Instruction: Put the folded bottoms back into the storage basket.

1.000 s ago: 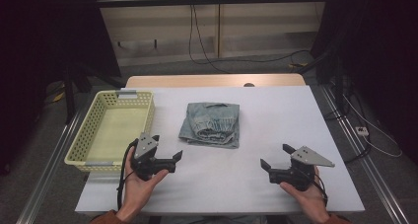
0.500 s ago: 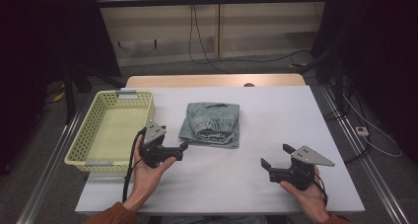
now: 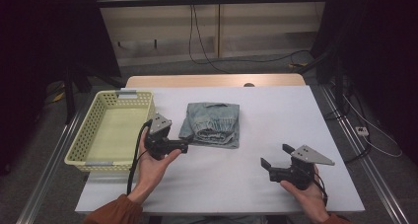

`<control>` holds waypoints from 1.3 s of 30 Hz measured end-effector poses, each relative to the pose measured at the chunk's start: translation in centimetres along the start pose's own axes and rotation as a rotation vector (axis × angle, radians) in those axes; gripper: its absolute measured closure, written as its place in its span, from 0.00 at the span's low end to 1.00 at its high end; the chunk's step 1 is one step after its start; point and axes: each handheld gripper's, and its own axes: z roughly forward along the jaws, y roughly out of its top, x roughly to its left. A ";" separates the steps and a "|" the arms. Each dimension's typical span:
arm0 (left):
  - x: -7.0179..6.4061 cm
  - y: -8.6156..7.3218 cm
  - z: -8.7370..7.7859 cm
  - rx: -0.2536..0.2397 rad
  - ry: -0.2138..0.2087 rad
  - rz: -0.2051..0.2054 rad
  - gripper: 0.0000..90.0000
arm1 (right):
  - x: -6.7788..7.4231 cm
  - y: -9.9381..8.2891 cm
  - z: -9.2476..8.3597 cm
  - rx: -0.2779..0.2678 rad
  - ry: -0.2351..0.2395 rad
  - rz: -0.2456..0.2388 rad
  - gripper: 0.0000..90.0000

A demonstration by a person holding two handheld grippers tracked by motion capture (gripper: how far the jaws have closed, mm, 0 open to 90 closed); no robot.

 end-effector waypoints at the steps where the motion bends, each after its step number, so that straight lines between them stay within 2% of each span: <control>1: 0.0 0.1 0.2 0.008 -0.006 -0.014 0.07 | 0.1 0.1 0.1 -0.001 0.003 -0.005 0.07; 3: 0.0 0.4 0.5 0.031 -0.044 -0.021 0.08 | 0.3 0.1 0.2 0.004 0.003 -0.010 0.07; 5: -0.2 0.7 0.6 0.047 -0.057 -0.025 0.09 | 0.3 0.1 0.3 0.008 0.004 -0.013 0.07; 7: -0.4 1.1 0.7 0.045 -0.062 -0.002 0.08 | 0.4 0.1 0.3 0.010 0.002 -0.016 0.07; 12: -0.4 2.2 1.5 0.039 -0.032 0.013 0.07 | 0.4 0.0 0.1 0.007 0.000 -0.015 0.07; 15: 0.0 3.0 2.1 0.041 -0.010 0.022 0.08 | 0.4 0.0 0.1 0.006 0.000 -0.013 0.07; 18: 0.6 3.6 2.9 0.071 -0.017 -0.023 0.08 | 0.4 0.0 0.0 0.006 0.000 -0.012 0.07; 20: 0.9 3.9 3.4 0.069 -0.034 -0.053 0.07 | 0.4 0.0 0.0 0.007 0.001 -0.012 0.07; 22: 1.1 4.2 3.9 0.067 -0.035 -0.067 0.07 | 0.5 0.0 0.0 0.008 0.005 -0.016 0.07; 23: 1.3 4.3 4.1 0.068 -0.037 -0.060 0.07 | 0.5 0.0 0.0 0.008 0.005 -0.016 0.07; 27: 1.8 4.8 4.9 0.103 -0.035 -0.101 0.13 | 0.3 0.0 0.1 0.021 0.002 -0.007 0.07; 30: 1.7 4.9 5.1 0.081 -0.006 -0.090 0.15 | 0.3 -0.1 0.1 0.022 0.001 0.000 0.07; 33: 2.1 4.7 5.8 0.108 -0.022 -0.119 0.14 | 0.3 0.0 0.1 0.015 0.006 -0.005 0.07; 36: 2.6 4.7 6.6 0.117 0.012 -0.113 0.14 | 0.4 0.0 0.1 0.022 0.007 -0.010 0.07; 39: 3.2 4.7 7.4 0.131 0.035 -0.142 0.12 | 0.4 0.0 0.0 0.020 0.005 -0.007 0.07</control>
